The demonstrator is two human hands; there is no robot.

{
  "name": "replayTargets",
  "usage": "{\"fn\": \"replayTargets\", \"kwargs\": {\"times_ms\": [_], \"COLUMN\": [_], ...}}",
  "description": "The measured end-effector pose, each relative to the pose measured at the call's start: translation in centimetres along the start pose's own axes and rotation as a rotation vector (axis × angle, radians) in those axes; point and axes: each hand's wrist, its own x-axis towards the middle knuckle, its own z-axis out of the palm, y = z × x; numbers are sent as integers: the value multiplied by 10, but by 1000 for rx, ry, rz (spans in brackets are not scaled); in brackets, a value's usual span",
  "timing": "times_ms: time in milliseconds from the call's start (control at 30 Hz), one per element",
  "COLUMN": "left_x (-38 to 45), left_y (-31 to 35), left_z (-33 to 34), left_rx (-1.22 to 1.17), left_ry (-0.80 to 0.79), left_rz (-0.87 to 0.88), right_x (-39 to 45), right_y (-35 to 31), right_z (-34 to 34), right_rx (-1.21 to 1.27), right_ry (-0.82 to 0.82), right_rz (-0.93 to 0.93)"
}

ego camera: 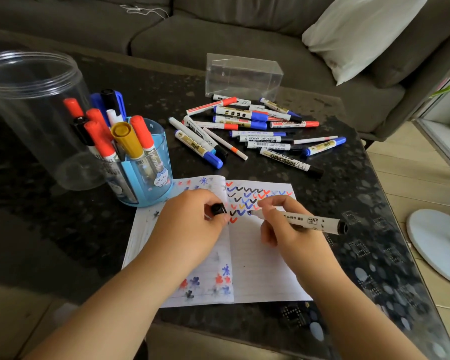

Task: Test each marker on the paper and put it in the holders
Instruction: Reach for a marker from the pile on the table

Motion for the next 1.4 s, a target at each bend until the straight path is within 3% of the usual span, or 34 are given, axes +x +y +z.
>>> {"fn": "replayTargets", "kwargs": {"times_ms": [400, 800, 1067, 1267, 1400], "left_x": [-1, -2, -2, 0, 2], "left_y": [-5, -6, -4, -2, 7], "left_z": [0, 0, -1, -4, -4], "left_rx": [75, 89, 82, -140, -624], "left_ry": [-39, -48, -37, -64, -143], "left_rz": [21, 11, -6, -31, -198], "right_x": [12, 17, 17, 11, 2], "right_y": [13, 16, 20, 9, -9], "right_z": [12, 12, 12, 0, -15], "right_rx": [-176, -262, -259, 45, 316], "right_ry": [74, 46, 120, 151, 54], "right_rz": [-122, -115, -110, -35, -73]}}
